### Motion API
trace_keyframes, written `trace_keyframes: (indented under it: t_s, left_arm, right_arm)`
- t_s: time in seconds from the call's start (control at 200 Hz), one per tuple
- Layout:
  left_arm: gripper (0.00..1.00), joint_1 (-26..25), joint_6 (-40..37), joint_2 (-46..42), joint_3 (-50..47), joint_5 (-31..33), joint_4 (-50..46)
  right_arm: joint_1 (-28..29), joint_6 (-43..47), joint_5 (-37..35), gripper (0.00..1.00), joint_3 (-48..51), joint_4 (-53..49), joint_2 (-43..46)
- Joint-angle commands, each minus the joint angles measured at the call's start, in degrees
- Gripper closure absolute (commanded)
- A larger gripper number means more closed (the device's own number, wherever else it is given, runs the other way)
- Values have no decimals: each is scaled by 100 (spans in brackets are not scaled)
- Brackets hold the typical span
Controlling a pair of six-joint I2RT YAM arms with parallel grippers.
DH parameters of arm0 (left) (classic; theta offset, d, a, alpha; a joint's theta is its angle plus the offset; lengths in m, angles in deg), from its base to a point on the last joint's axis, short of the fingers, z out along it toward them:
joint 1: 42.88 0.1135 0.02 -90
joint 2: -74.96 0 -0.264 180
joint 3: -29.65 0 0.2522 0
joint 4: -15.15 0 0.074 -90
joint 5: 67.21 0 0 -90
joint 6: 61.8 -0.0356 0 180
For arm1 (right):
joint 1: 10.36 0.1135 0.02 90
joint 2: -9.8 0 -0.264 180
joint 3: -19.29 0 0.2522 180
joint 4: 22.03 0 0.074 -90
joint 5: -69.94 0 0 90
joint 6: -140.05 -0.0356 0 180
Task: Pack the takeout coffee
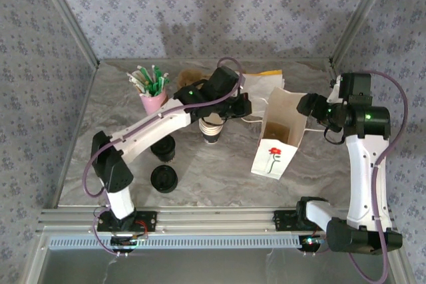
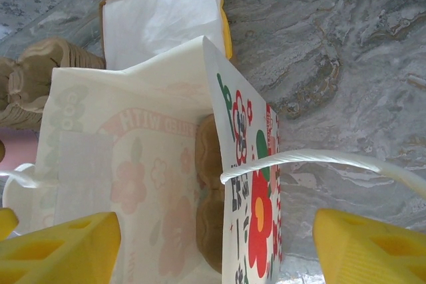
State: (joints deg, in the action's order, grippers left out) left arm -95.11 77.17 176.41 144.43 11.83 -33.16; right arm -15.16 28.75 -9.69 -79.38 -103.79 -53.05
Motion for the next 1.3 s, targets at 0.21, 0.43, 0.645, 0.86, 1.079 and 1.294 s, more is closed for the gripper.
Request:
trace_keyframes:
  t_s: [0.21,0.43,0.645,0.86,1.079,1.294]
  left_arm:
    - [100,121,-162,-439,-31,256,-155]
    - [100,132,-138,-811,-197,547,-160]
    - [100,142,-156,-1115,-355,699,-202]
    - [100,174,-138,-1317,-638,746,-164]
    - [100,188,-128,-1304,-672,659,-135]
    - [87,202,-310,-1246,-365,670,-164]
  right_arm:
    - [32,184,29,22,-173,95,-279]
    - [166,206,-40,22,-397,120,-554]
    - [496,205,-227,22,-621,136,-771]
    - [603,217,-411,22,-676,113,-920]
    - [629,281,-421,22,-939,-5,-955]
    - [673,435,-157,21,-1677,-157,-897]
